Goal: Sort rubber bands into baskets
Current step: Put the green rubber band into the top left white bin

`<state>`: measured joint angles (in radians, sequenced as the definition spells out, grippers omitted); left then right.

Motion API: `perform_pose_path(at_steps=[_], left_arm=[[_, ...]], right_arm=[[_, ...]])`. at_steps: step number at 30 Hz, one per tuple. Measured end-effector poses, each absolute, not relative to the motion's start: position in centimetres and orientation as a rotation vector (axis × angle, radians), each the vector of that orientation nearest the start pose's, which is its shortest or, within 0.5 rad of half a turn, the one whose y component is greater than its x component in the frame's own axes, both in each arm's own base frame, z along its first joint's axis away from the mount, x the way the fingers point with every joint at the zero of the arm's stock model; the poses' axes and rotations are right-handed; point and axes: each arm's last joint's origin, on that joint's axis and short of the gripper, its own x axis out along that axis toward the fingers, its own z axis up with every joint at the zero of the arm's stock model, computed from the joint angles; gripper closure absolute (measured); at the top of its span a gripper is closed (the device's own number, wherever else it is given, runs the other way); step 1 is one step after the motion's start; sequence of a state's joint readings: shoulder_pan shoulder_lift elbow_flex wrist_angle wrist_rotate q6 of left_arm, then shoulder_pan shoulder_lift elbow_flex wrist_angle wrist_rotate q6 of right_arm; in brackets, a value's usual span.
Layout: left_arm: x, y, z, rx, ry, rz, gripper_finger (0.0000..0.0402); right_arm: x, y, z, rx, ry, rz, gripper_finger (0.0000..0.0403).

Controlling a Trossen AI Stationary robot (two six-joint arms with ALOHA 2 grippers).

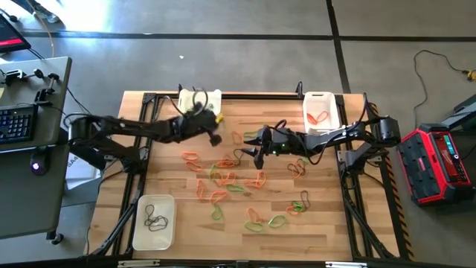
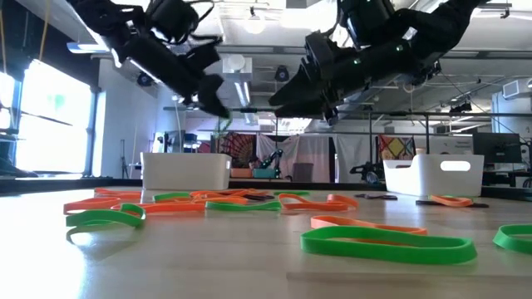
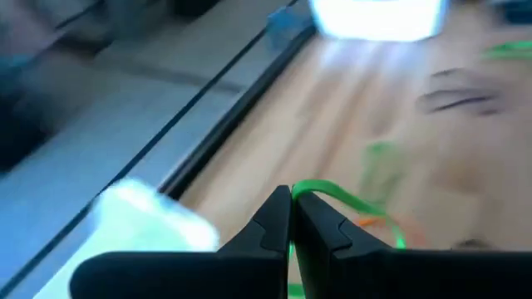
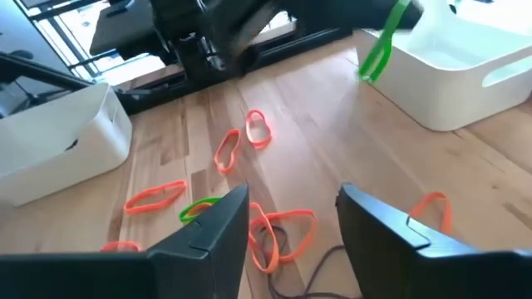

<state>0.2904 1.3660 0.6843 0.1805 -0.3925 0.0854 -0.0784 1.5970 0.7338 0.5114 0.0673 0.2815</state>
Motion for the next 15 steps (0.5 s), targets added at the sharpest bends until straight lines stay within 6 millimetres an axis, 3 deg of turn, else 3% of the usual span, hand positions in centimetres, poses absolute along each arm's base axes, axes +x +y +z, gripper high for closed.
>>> perform_pose_path(at_steps=[7,15], left_arm=[[23.5,13.8,21.9,-0.002,0.696,0.819,0.0401],[22.7,18.7,21.8,-0.130,0.912,0.789,0.0401]], right_arm=[[32.2,-2.7,18.8,0.253,0.317,-0.186,0.0237],[32.2,-2.7,18.9,0.253,0.313,-0.184,0.0240]])
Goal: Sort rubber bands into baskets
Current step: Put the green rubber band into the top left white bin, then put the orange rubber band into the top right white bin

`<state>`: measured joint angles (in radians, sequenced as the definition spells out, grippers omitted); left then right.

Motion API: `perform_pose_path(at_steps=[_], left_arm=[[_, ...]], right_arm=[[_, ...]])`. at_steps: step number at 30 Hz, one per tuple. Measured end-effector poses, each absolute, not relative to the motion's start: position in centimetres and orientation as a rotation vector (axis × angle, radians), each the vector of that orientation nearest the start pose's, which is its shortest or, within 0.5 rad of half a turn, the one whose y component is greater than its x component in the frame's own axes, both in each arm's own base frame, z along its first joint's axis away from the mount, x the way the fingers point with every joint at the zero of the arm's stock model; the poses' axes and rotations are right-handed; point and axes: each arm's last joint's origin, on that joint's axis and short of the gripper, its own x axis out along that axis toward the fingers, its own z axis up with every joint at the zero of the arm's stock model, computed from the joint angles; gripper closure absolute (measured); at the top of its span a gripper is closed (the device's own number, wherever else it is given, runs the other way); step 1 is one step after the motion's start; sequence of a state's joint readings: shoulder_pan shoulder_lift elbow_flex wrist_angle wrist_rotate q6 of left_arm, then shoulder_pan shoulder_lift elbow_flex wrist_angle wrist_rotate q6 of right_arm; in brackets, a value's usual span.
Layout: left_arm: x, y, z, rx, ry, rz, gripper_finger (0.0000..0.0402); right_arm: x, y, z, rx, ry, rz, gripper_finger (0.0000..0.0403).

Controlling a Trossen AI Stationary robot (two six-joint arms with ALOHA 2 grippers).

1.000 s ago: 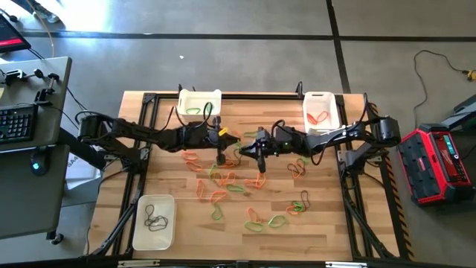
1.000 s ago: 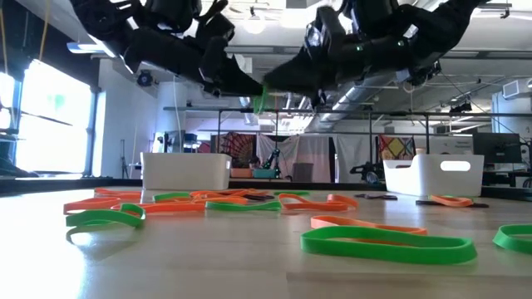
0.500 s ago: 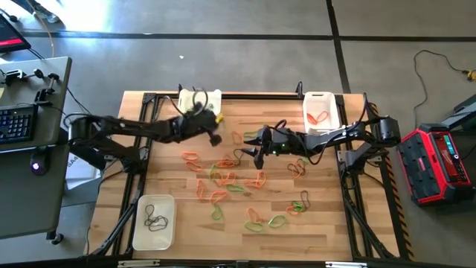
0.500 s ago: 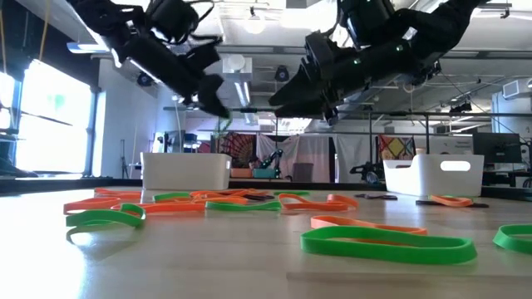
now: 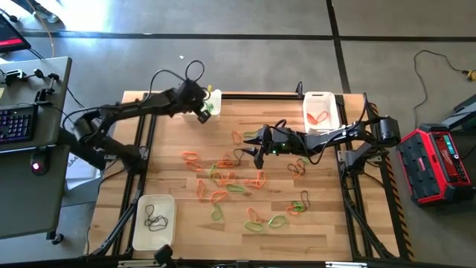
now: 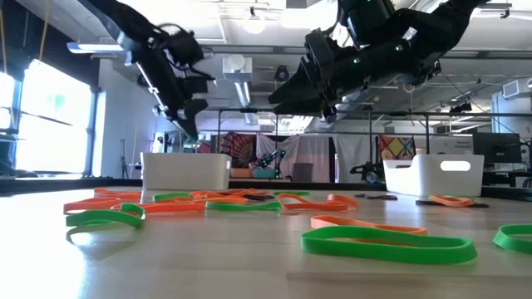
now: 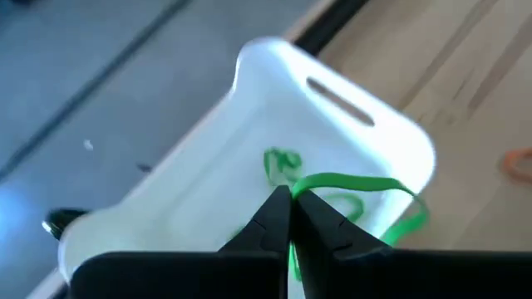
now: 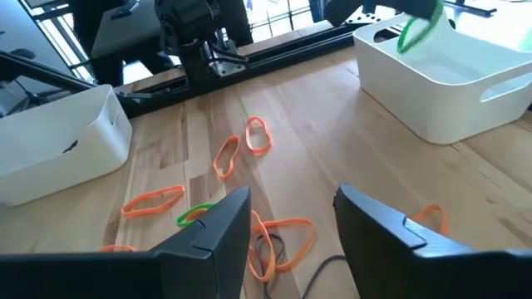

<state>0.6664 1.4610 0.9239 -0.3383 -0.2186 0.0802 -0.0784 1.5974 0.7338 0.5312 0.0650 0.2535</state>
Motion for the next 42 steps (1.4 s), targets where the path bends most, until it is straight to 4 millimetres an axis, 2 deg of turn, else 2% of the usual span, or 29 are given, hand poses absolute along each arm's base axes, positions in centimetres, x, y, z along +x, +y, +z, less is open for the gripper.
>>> perform_pose_path(at_steps=[4,9,15,20,25,30,37,42], left_arm=[[23.2,19.8,20.7,-0.153,0.967,0.798,0.0391],[23.6,20.2,20.0,-0.153,0.979,0.799,0.0354],[23.5,20.1,20.8,-0.138,0.936,0.847,0.0300],[23.9,19.1,21.9,-0.121,0.892,0.804,0.0275],[25.1,16.8,23.0,-0.064,0.849,0.650,0.0273],[25.9,13.1,23.4,0.017,0.843,0.454,0.0273],[24.9,7.1,21.8,0.097,0.891,0.235,0.0273],[23.5,3.9,21.0,0.082,0.951,0.115,0.0273]], right_arm=[[32.2,-2.7,18.9,0.253,0.313,-0.181,0.0240],[32.2,-2.7,18.8,0.253,0.318,-0.182,0.0241],[32.2,-2.7,18.7,0.253,0.325,-0.183,0.0241],[32.2,-2.7,18.7,0.253,0.326,-0.183,0.0241],[32.1,-2.7,18.7,0.242,0.333,-0.182,0.0241],[32.1,-2.7,18.6,0.242,0.340,-0.183,0.0241],[32.0,-2.7,18.3,0.240,0.372,-0.187,0.0241],[32.0,-2.7,18.3,0.219,0.373,-0.186,0.0241]])
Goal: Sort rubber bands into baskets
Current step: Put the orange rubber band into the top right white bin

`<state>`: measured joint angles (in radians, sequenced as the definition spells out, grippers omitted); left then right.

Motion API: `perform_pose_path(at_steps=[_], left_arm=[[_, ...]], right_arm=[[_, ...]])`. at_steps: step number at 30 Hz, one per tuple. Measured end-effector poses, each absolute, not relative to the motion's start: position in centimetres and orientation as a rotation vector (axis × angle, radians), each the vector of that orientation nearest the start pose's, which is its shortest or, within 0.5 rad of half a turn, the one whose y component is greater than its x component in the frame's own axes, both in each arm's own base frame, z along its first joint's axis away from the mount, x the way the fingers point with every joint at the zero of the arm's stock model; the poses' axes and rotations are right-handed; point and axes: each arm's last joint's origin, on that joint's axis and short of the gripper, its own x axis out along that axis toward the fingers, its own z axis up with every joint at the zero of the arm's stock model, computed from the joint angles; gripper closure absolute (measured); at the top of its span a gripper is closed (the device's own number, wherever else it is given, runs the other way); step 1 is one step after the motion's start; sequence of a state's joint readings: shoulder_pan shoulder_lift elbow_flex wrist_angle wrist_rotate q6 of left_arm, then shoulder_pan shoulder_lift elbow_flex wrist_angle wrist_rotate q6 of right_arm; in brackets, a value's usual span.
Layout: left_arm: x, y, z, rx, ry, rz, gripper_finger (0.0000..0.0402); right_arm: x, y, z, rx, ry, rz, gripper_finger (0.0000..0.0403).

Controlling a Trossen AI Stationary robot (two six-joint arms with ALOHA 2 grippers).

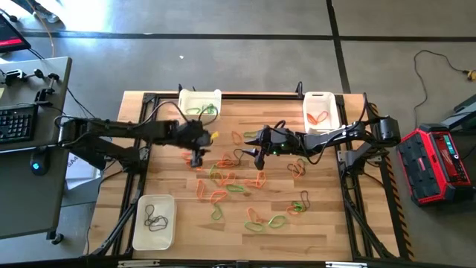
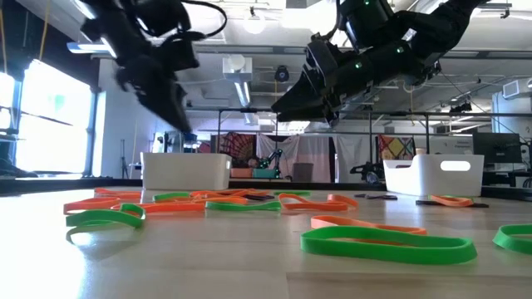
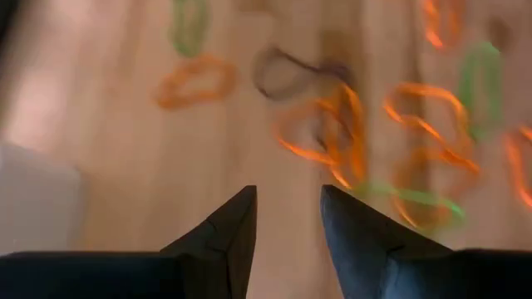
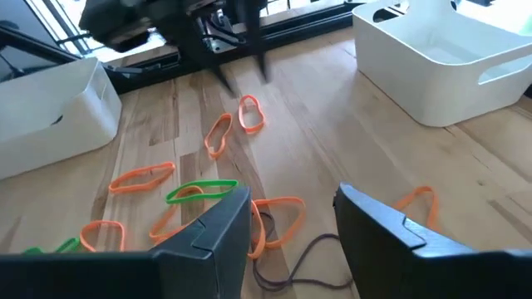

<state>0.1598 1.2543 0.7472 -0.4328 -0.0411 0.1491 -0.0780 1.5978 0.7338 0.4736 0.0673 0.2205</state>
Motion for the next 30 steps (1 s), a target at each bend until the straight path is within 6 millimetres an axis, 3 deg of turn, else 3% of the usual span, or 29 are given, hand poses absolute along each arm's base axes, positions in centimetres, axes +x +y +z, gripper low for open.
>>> perform_pose_path(at_steps=[8,14,25,30], left_arm=[[22.4,2.0,20.1,-0.016,1.106,0.112,0.0273],[22.0,1.6,19.1,0.014,1.228,0.166,0.0259],[22.7,2.7,17.2,-0.056,1.305,0.238,0.0180],[23.0,3.6,15.9,-0.083,1.366,0.264,0.0168]], right_arm=[[32.0,-2.7,18.3,0.201,0.376,-0.182,0.0240],[31.9,-2.7,18.2,0.200,0.394,-0.184,0.0240],[31.9,-2.7,18.2,0.201,0.394,-0.179,0.0240],[31.9,-2.7,18.1,0.200,0.396,-0.179,0.0240]])
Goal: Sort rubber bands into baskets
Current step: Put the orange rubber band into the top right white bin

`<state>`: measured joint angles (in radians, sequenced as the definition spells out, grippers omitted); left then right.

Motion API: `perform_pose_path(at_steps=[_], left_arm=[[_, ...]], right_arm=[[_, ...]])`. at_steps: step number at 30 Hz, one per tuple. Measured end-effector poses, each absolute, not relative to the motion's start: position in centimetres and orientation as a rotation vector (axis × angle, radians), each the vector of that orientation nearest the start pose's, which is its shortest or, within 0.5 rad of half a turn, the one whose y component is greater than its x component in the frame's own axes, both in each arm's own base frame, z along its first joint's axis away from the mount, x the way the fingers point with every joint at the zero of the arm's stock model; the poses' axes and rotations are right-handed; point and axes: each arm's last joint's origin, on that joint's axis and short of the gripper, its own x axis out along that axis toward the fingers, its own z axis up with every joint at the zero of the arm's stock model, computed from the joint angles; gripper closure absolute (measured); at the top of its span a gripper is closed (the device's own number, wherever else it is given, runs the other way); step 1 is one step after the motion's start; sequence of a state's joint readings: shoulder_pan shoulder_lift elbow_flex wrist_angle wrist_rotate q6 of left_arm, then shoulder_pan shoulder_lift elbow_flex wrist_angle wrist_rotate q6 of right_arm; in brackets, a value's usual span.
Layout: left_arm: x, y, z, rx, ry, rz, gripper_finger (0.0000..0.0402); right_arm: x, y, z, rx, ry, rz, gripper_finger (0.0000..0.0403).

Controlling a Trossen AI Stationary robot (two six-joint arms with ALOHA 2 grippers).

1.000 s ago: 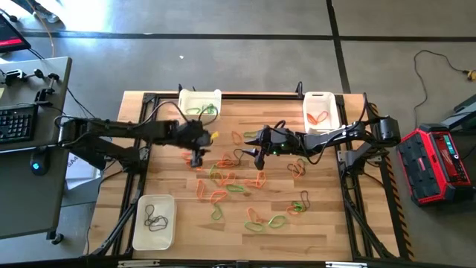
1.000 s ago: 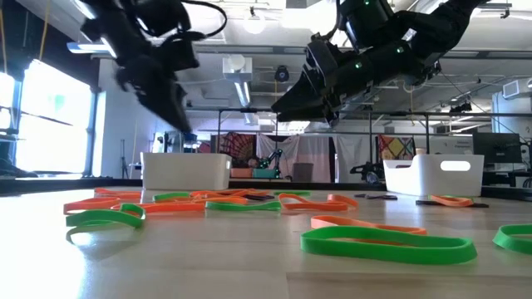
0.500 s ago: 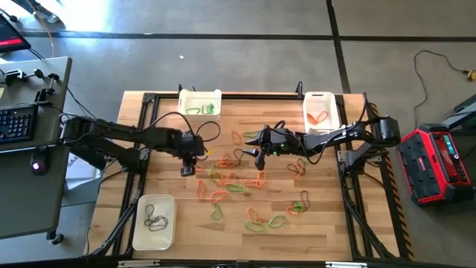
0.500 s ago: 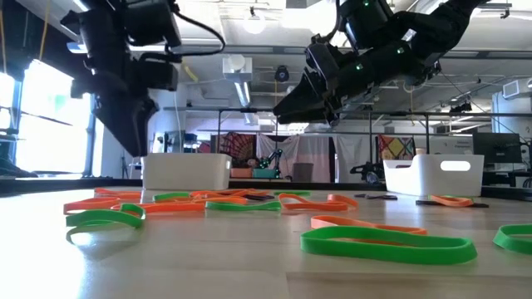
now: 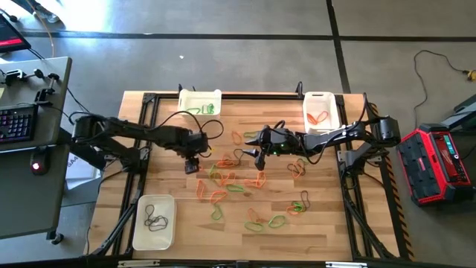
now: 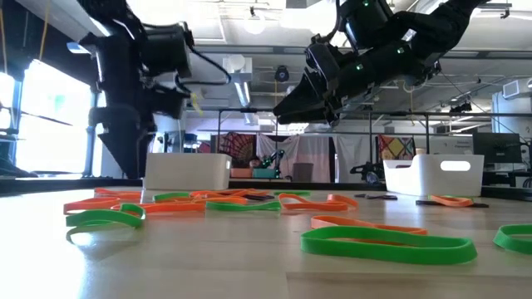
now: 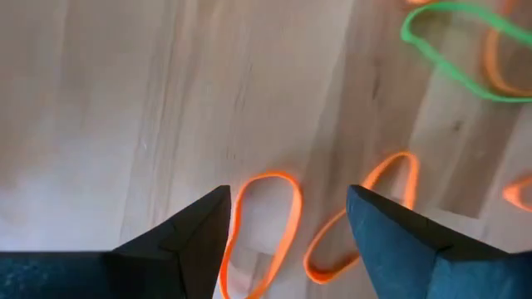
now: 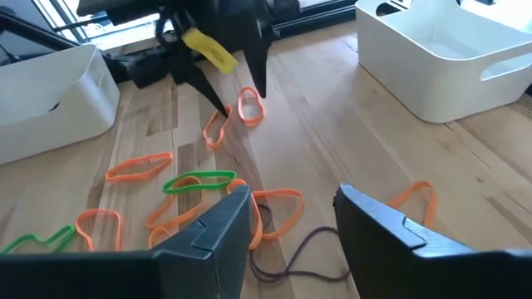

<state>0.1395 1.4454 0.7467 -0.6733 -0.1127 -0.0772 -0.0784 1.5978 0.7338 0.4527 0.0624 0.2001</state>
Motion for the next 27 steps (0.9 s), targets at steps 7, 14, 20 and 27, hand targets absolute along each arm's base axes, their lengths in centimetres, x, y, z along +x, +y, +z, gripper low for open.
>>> perform_pose_path(at_steps=[7,14,20,27], left_arm=[[23.4,4.2,13.8,-0.082,1.455,0.262,0.0174],[23.7,4.2,13.4,-0.071,1.464,0.240,0.0216],[23.8,4.2,13.3,-0.042,1.462,0.202,0.0316],[23.8,4.3,14.0,-0.090,1.395,0.275,0.0395]], right_arm=[[31.9,-2.7,18.1,0.197,0.396,-0.180,0.0240],[31.9,-2.7,18.1,0.197,0.397,-0.180,0.0240],[31.9,-2.7,18.1,0.197,0.397,-0.180,0.0240],[31.9,-2.7,18.1,0.197,0.397,-0.185,0.0240]])
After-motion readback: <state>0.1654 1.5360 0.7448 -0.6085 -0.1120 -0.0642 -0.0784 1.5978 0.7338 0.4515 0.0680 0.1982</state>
